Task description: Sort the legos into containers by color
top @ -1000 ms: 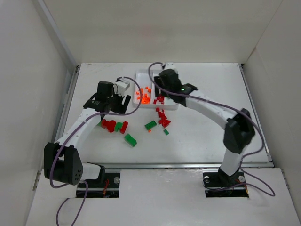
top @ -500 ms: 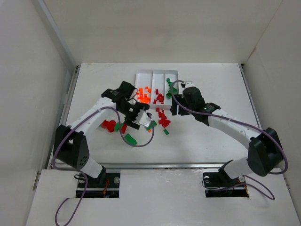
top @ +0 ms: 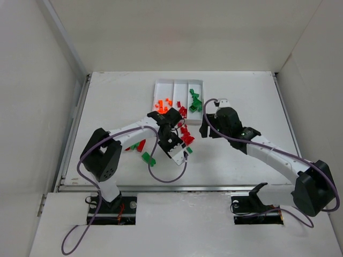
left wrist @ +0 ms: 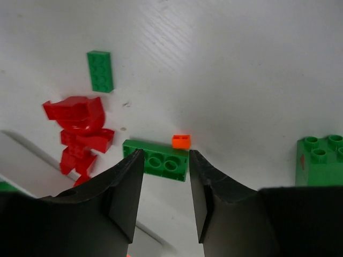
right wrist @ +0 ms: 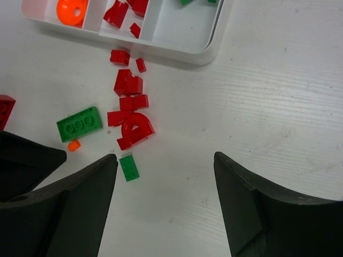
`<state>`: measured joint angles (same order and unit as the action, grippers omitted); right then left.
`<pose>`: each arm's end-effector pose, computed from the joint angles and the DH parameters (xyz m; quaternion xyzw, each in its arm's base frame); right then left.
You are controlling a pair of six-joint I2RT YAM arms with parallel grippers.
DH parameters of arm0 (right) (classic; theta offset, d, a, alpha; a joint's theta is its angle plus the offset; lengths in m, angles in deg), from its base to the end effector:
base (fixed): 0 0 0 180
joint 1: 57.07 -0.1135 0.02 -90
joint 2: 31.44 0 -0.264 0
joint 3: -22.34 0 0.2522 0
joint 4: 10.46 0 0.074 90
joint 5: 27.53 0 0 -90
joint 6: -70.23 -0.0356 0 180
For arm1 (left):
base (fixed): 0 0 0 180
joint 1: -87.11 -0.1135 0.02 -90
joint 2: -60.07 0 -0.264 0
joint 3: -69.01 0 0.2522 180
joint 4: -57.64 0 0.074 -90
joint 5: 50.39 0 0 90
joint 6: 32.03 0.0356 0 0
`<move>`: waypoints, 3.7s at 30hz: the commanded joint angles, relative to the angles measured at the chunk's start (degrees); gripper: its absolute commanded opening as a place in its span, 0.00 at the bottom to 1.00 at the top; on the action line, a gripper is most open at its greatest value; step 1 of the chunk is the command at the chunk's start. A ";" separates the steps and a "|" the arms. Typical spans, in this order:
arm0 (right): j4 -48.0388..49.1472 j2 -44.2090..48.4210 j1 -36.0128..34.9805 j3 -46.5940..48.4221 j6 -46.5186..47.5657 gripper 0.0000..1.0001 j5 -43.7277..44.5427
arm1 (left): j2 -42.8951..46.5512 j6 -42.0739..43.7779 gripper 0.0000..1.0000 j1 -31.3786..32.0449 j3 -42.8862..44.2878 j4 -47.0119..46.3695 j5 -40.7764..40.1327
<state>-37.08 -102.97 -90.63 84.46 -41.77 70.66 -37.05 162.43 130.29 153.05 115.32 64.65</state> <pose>0.2307 0.1470 0.2584 -0.0573 0.8876 0.1546 0.4301 0.2328 -0.2391 0.2181 0.9345 0.2334 -0.1007 0.2493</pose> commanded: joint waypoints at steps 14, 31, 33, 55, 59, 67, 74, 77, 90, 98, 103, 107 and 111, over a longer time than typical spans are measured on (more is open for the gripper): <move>3.46 0.60 -0.28 -2.30 -0.76 0.78 0.87 | -6.59 3.02 0.36 0.68 -2.25 -3.04 -6.84; 3.99 -0.46 -0.28 -3.36 -1.91 0.78 0.87 | -6.33 1.62 0.34 0.49 -4.45 -4.55 -5.97; 3.99 -0.98 -0.28 -3.36 -1.91 0.78 0.87 | -5.80 -1.01 0.34 2.43 -4.45 -4.55 -4.13; 3.99 -2.04 -0.28 -3.36 -1.91 0.78 0.87 | -9.13 -6.56 0.28 3.05 -6.65 -8.24 -6.84; 3.99 -2.04 -0.28 -3.36 -1.91 0.78 0.87 | -9.14 -4.98 0.26 3.05 -7.34 -8.24 -6.84; 3.99 -2.65 -0.28 -3.36 -1.91 0.78 0.87 | -8.08 -7.69 0.13 4.28 -8.49 -8.76 -5.09; 3.99 -3.18 -0.28 -2.22 -1.91 0.78 0.87 | -7.03 -14.10 0.00 4.38 -9.02 -8.77 -2.90; 3.46 -3.18 -0.28 -1.52 -2.43 0.78 0.87 | -5.36 -19.12 0.00 2.09 -6.92 -8.77 0.44; -2.87 -6.70 3.32 8.15 -2.88 0.78 8.16 | -0.61 -80.08 0.00 -18.73 4.16 -29.49 8.28; -4.88 -16.96 3.33 17.45 0.11 0.78 8.16 | -14.05 -90.14 0.00 -23.75 19.00 -31.27 -4.29; -4.28 -21.63 3.33 20.27 1.17 0.78 6.23 | -18.54 -88.03 0.08 -23.23 23.59 -34.24 -6.83; -6.38 -24.63 3.33 24.06 2.83 0.78 5.09 | -19.77 -89.43 0.32 -23.23 23.59 -37.24 -10.27; -4.99 -24.54 3.33 24.06 5.20 0.78 4.04 | -18.29 -89.79 0.65 -23.23 22.89 -37.85 -10.97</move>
<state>-43.11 -128.65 -87.39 105.73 -39.12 75.92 -58.47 73.78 107.10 174.84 80.83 55.62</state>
